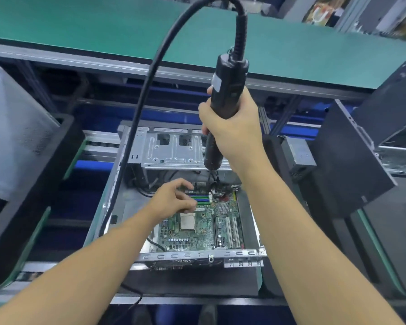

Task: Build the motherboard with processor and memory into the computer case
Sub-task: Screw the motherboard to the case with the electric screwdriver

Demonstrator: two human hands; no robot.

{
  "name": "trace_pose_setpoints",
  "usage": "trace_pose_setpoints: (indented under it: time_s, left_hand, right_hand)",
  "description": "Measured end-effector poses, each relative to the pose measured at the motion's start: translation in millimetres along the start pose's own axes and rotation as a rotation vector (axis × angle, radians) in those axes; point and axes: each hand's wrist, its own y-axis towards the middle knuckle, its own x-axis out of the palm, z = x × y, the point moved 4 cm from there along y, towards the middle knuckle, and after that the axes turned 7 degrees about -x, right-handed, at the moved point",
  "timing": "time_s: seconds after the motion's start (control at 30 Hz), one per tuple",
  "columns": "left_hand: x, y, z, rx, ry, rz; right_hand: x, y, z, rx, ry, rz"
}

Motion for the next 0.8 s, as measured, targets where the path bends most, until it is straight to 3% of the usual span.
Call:
trace_pose_setpoints:
  time_s: [0.2, 0.8]
  left_hand:
    - [8.7, 6.2, -10.9, -0.048, -0.147, 0.160]
    - [37.3, 14.4, -9.4, -0.074, -0.270, 0.007]
  right_hand:
    - [-7.9, -2.5, 6.3, 0.009, -0.010, 0.013]
    - [-23.4, -4.8, 17.6, 0.017, 0.026, 0.022]
